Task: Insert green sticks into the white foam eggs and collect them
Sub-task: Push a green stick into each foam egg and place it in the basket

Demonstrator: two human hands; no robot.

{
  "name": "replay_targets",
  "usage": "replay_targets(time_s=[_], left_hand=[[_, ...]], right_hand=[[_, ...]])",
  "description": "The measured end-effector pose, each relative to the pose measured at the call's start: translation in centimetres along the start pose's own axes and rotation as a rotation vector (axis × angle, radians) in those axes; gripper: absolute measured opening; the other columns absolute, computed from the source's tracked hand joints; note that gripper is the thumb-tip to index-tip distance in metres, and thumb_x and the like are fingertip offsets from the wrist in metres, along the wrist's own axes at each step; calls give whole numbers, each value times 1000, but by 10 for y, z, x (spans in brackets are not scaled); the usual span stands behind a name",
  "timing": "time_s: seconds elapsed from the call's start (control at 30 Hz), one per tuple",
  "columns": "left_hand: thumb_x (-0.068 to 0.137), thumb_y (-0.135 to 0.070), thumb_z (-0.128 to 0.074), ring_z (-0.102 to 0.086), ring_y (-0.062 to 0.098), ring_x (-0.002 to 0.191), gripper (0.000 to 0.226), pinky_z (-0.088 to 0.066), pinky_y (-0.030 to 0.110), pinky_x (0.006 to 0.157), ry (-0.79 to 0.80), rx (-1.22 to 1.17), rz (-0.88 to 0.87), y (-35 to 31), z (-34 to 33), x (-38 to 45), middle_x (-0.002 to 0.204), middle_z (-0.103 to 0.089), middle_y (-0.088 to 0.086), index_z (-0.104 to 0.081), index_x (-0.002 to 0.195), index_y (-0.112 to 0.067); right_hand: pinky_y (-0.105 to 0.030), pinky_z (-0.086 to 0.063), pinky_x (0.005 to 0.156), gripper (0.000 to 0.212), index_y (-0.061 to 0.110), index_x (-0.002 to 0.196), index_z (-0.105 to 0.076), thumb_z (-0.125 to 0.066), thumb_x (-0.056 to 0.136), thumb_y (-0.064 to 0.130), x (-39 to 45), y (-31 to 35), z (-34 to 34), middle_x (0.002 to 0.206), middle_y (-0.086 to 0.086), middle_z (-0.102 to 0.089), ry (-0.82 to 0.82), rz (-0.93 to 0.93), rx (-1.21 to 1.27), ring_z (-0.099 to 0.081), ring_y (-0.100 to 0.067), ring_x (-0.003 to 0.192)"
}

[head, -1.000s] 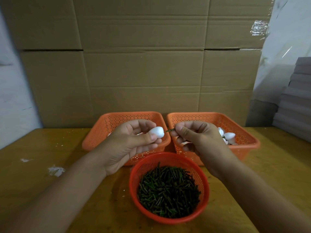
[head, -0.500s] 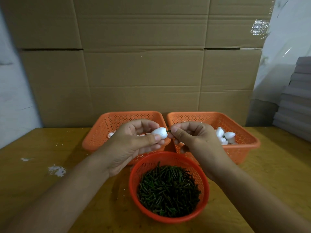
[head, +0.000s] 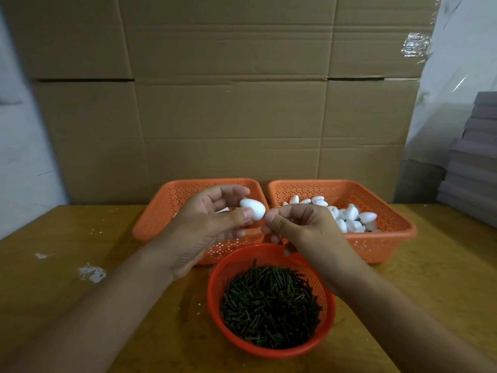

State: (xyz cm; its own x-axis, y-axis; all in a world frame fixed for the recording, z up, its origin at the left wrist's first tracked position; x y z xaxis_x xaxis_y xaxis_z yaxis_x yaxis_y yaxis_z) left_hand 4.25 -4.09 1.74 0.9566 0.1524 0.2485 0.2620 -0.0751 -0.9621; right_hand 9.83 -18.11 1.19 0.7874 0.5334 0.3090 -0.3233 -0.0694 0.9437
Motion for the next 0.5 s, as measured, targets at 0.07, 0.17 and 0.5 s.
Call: replay_targets(time_s=[0.07,0.17,0.5], left_hand=[[77,-17,-83,-72,21,96,44,-58,26,71,-14,-4,-11,-1,1,1,113,-73,11,-66,117,-16],[75,-21,-78,-73,20,96,43,-60,28,76,-3,25,-13,-1,-2,-1,112,-75,9,-65,116,-16],[73,-29,-85,-73,22,95,31,-60,34,83,16,97,-24,0,-5,-2,109,-75,5,-75,101,-23]], right_hand=[[-17,-45,48,14,10,83,-73,-65,94,13,-1,-3,-7,67,3,-71,47,-24,-20,-59,-3,58],[-15,-44,48,15,14,79,-72,-68,93,14,-4,-9,-17,64,6,-70,107,-71,-8,-59,0,55],[-15,-43,46,15,13,76,-72,-72,90,19,-10,-4,-16,61,4,-66,9,-75,53,-56,-1,49]])
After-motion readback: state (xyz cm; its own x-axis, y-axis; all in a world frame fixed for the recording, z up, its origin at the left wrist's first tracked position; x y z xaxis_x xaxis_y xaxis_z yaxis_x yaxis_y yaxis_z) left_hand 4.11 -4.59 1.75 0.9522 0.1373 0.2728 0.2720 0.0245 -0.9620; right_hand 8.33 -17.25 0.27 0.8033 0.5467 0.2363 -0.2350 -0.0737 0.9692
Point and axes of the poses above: each hand's wrist, its own x-axis towards the middle knuckle, its own z-axis out of the back of the hand, y = z × x, the point moved 10 cm from there along x, towards the middle knuckle
